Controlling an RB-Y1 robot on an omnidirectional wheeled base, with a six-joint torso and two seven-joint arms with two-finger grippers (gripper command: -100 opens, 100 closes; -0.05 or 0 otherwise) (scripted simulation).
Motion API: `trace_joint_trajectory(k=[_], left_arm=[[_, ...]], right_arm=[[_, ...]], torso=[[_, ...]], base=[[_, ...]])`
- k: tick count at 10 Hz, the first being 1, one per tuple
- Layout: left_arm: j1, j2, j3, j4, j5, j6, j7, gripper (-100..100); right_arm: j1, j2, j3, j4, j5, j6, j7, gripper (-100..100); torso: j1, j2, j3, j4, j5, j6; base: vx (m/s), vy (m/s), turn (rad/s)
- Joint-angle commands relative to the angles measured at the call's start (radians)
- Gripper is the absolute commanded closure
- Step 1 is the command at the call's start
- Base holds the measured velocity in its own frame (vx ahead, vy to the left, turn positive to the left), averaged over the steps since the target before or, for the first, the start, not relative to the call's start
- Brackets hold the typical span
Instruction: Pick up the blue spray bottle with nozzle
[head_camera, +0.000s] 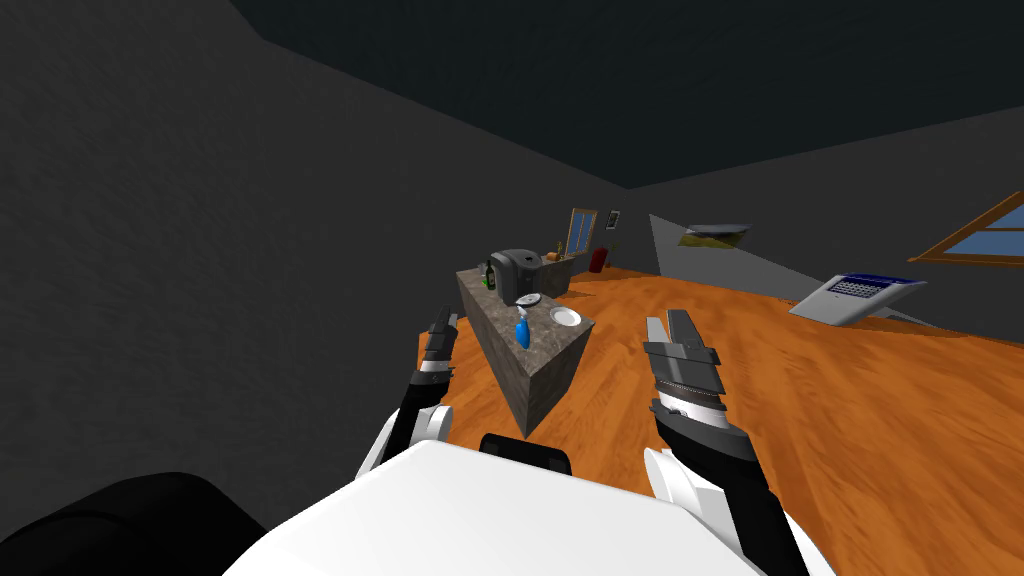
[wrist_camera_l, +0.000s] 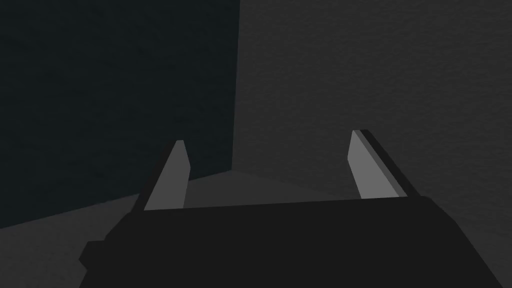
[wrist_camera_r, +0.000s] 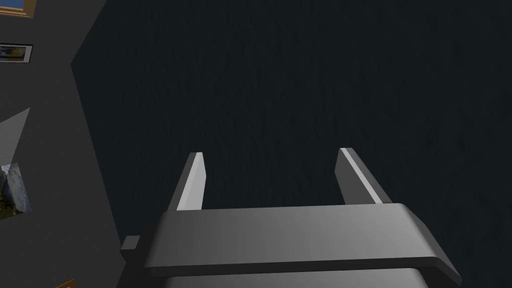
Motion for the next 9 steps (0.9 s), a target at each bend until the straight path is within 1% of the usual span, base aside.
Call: trace_joint_trajectory(k=[1, 3, 5, 7, 9], left_arm=[[0.005, 0.041, 0.002, -0.002, 0.002, 0.008, -0.004, -100], [0.018, 0.098, 0.007, -0.005, 0.006, 0.025, -0.013, -100], [0.038, 0.146, 0.015, -0.011, 0.013, 0.051, -0.027, -100], [0.064, 0.181, 0.025, -0.018, 0.023, 0.081, -0.044, -100], [0.094, 0.203, 0.035, -0.027, 0.035, 0.116, -0.065, -100]], right_arm=[[0.000, 0.000, 0.000, 0.000, 0.000, 0.000, 0.000, 0], [0.000, 0.000, 0.000, 0.000, 0.000, 0.000, 0.000, 0], [0.000, 0.000, 0.000, 0.000, 0.000, 0.000, 0.000, 0], [0.000, 0.000, 0.000, 0.000, 0.000, 0.000, 0.000, 0], [0.000, 0.000, 0.000, 0.000, 0.000, 0.000, 0.000, 0]], torso=[[0.000, 0.000, 0.000, 0.000, 0.000, 0.000], [-0.003, 0.000, 0.000, 0.000, -0.001, 0.000], [-0.006, 0.000, 0.000, 0.000, -0.001, 0.000], [-0.008, 0.000, 0.000, 0.000, -0.002, 0.000], [-0.010, 0.002, 0.001, 0.000, -0.002, 0.000]], base=[[0.006, -0.021, 0.006], [-0.001, -0.067, 0.019], [0.002, -0.109, 0.029], [-0.008, -0.129, 0.042], [-0.012, -0.153, 0.055]])
